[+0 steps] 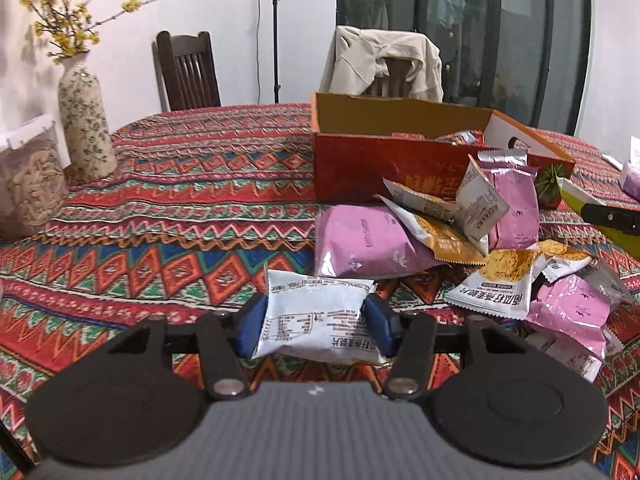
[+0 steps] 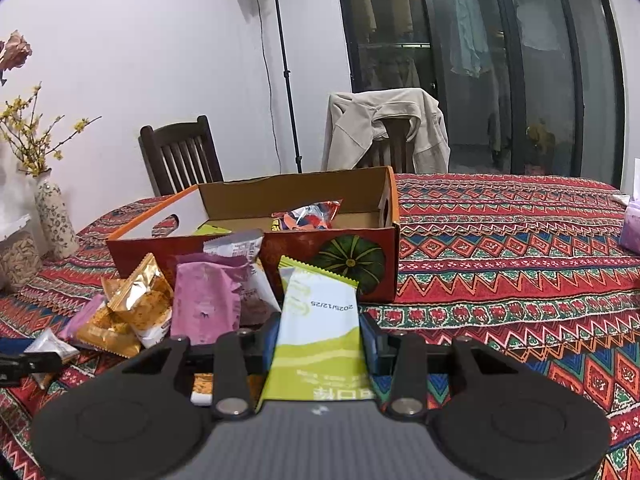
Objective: Organize snacks
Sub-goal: 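Grasp the green-and-white packet with the right tool while the left tool grasps a white packet, then carry both packets into the box and open both tools to release them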
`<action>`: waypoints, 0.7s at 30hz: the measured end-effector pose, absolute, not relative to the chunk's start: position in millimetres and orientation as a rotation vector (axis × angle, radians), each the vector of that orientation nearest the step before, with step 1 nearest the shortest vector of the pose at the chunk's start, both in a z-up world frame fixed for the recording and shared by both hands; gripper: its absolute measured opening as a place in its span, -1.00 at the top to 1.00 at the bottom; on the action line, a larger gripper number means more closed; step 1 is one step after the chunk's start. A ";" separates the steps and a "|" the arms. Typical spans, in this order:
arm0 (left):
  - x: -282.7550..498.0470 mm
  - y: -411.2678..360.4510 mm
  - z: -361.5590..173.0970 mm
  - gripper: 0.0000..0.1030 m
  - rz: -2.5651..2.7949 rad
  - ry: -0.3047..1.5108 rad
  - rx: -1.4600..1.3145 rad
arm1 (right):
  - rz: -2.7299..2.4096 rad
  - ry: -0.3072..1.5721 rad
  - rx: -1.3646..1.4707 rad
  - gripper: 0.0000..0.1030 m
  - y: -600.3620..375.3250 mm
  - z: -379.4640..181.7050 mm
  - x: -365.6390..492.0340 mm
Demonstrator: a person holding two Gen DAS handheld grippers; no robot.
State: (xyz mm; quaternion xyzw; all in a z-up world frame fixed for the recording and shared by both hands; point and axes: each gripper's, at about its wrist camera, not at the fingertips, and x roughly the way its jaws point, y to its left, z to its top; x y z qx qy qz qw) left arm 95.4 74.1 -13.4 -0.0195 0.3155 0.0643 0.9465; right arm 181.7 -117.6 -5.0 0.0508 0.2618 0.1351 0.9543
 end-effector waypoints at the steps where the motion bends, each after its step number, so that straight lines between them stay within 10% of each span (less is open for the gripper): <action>1: 92.8 75.1 -11.5 -0.06 0.134 0.636 -0.041 | 0.277 0.530 0.102 0.24 -117.1 -4.2 181.8; 21: 138.1 49.9 62.2 -0.07 0.102 0.430 -0.074 | 0.274 0.414 0.042 0.25 -109.1 44.5 178.2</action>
